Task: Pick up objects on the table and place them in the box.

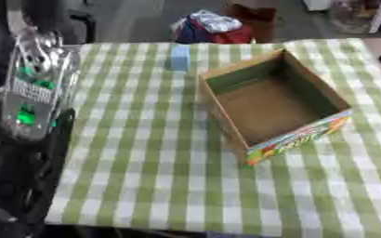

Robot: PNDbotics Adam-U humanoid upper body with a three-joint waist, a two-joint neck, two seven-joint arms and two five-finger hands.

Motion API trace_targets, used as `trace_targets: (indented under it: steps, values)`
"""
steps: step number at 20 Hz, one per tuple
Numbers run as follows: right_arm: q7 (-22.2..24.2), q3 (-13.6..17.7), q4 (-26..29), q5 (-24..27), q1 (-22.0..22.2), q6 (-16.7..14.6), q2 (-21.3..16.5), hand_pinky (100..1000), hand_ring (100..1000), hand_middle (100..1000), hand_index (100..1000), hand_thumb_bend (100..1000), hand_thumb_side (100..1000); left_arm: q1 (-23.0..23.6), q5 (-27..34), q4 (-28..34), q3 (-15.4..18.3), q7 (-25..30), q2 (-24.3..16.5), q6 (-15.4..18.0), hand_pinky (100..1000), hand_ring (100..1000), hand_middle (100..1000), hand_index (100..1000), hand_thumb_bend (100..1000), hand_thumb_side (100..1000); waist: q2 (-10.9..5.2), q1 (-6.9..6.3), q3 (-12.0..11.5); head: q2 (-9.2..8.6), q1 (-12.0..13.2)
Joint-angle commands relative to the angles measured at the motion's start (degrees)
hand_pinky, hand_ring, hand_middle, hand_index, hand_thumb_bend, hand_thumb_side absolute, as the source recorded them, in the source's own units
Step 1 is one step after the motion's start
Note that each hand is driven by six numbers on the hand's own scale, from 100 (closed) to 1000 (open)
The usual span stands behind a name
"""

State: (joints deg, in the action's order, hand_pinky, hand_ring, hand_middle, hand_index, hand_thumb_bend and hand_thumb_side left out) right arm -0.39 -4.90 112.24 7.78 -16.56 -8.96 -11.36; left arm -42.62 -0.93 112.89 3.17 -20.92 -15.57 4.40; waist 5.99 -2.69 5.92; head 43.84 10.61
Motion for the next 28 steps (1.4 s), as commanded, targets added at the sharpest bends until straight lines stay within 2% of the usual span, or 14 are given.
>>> trace_targets:
  steps: [1,4,8,11,13,16,17,20,24,28]
  values:
    - [0.6,-0.5,0.4,0.7,-0.5,0.0,-0.4,626,767,736,748,100,330,-7.0,1.6,-4.3,3.0,-5.0,-1.1,0.0,721,657,670,771,100,618,-0.90,0.21,0.6,0.28,1.0]
    - [1.2,-1.1,0.4,1.1,-0.8,0.2,-0.2,626,767,736,747,100,329,-14.5,1.9,-15.4,5.1,-11.5,-2.4,0.7,721,656,669,769,100,603,-0.92,0.22,1.9,0.28,2.0]
    - [2.3,-2.1,0.4,1.7,-1.2,0.4,-0.2,625,767,735,747,100,329,-23.5,4.3,-38.8,6.9,-21.5,-5.7,-0.7,721,633,652,772,100,554,-1.03,-0.07,4.3,0.28,3.6]
    - [2.9,-2.6,0.3,2.1,-1.4,0.6,-0.4,625,767,735,746,100,329,-27.3,5.3,-56.1,5.4,-25.3,-8.2,-1.5,729,624,655,775,100,542,-1.12,-0.58,5.6,0.28,4.1]
    - [3.1,-2.8,0.4,2.2,-1.5,0.6,-0.5,625,767,735,746,100,328,-28.7,3.1,-65.6,3.6,-24.4,-9.0,-3.5,739,633,670,795,105,563,-1.20,-0.92,6.2,0.28,4.2]
    - [3.3,-2.9,0.4,2.4,-1.8,0.6,-0.6,625,767,735,747,100,329,-29.8,-4.7,-75.5,1.1,-18.0,-9.3,-9.8,756,659,690,815,145,598,-1.23,-1.31,6.9,0.28,4.1]
    - [3.4,-3.0,0.4,2.4,-1.9,0.6,-0.6,625,767,735,746,100,329,-29.8,-7.8,-77.2,0.6,-15.4,-9.2,-11.7,774,682,715,838,165,632,-1.18,-1.39,7.1,0.28,4.1]
    - [3.5,-3.1,0.4,2.5,-2.0,0.7,-0.6,625,767,735,747,100,329,-29.8,-20.1,-80.4,-1.1,-5.3,-9.0,-15.8,777,696,730,849,177,656,-1.05,-1.60,7.6,0.28,4.2]
    - [3.5,-3.1,0.4,2.5,-2.1,0.7,-0.6,625,767,735,747,100,329,-29.6,-38.6,-82.0,-2.2,8.5,-8.7,-17.9,793,747,767,866,230,681,-1.00,-1.84,7.9,0.28,4.2]
    - [3.6,-3.1,0.4,2.5,-2.2,0.7,-0.6,626,768,735,747,100,329,-29.1,-54.5,-83.2,-2.3,23.5,-8.1,-16.6,821,807,820,890,292,664,-1.03,-1.90,8.0,0.28,4.2]
